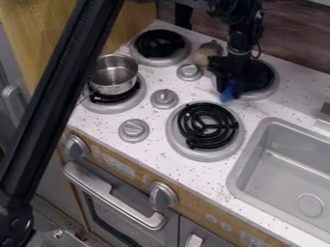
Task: Move the blue fork to the lower right burner
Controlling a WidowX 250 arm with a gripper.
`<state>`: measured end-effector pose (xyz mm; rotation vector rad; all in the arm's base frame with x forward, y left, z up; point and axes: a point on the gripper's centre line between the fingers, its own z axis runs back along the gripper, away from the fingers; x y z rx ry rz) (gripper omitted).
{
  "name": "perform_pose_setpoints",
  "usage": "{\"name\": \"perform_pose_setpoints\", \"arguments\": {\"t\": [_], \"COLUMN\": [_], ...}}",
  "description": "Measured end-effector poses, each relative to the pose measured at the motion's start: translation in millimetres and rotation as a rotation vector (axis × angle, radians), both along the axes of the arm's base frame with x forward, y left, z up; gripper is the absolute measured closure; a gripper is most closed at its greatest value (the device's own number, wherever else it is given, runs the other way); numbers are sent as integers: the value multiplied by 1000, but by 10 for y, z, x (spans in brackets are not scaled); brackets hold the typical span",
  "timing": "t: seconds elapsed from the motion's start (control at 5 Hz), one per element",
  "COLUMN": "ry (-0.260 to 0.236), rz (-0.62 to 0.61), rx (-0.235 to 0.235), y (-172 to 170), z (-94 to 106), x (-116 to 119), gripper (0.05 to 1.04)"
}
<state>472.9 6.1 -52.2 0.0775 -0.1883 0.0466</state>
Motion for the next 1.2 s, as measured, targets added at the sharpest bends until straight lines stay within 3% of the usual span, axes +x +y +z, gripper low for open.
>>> {"name": "perform_pose_setpoints", "arguments": {"t": [0.2, 0.4, 0.6, 0.8, 1.2], "ry": [-62, -98, -10, 16, 86], "rz": [-29, -21, 1, 8, 24], "rx": [-1, 13, 54, 51, 19], "y": [-66, -83, -75, -77, -135], "z": [162, 516, 549, 435, 187], "x": [-135, -351, -725, -1032, -1281], "gripper": [667, 669, 669, 669, 669]}}
